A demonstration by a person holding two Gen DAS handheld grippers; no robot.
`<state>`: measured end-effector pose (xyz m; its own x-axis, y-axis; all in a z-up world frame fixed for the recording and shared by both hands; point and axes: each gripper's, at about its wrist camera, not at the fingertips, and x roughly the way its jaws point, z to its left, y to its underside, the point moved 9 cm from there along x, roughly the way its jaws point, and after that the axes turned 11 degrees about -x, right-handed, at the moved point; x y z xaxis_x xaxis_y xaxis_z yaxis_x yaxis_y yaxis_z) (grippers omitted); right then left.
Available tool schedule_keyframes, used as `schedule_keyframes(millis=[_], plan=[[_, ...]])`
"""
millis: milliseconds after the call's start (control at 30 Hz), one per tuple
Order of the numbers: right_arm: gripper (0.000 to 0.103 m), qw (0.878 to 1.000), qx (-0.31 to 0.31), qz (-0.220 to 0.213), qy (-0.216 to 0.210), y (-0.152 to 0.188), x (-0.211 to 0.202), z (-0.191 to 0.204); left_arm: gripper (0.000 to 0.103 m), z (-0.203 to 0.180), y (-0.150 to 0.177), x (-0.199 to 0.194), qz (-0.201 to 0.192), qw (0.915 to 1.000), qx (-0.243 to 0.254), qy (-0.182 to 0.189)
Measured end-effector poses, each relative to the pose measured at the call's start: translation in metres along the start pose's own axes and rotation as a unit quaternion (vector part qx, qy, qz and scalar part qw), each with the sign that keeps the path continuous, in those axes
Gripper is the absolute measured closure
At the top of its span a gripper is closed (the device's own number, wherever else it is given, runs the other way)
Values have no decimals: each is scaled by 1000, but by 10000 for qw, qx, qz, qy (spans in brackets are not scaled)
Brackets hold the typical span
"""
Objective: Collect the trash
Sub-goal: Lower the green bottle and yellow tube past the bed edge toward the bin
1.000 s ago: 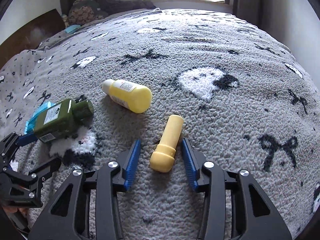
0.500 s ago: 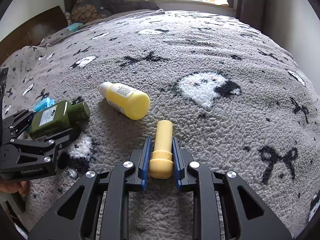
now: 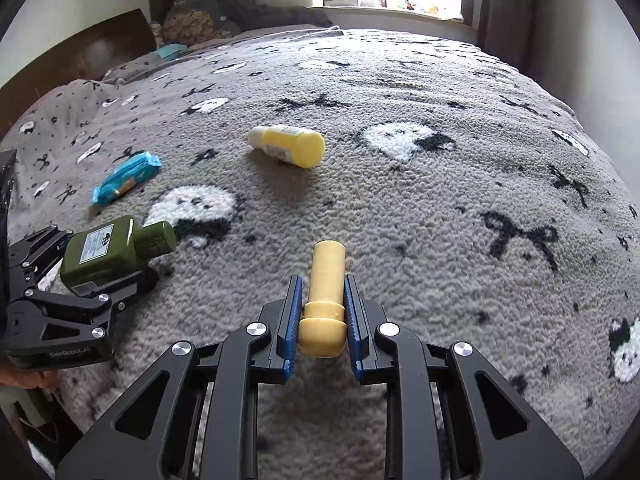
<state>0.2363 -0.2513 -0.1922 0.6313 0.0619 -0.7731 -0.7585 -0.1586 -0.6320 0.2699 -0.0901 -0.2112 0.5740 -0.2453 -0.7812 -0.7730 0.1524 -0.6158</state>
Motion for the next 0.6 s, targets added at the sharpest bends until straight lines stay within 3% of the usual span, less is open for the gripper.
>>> schedule_keyframes(millis=[600], plan=[[82,9991,-59,-367,-208,84,-98,31,24,-22,92,-103,-397,9989,-194,182]])
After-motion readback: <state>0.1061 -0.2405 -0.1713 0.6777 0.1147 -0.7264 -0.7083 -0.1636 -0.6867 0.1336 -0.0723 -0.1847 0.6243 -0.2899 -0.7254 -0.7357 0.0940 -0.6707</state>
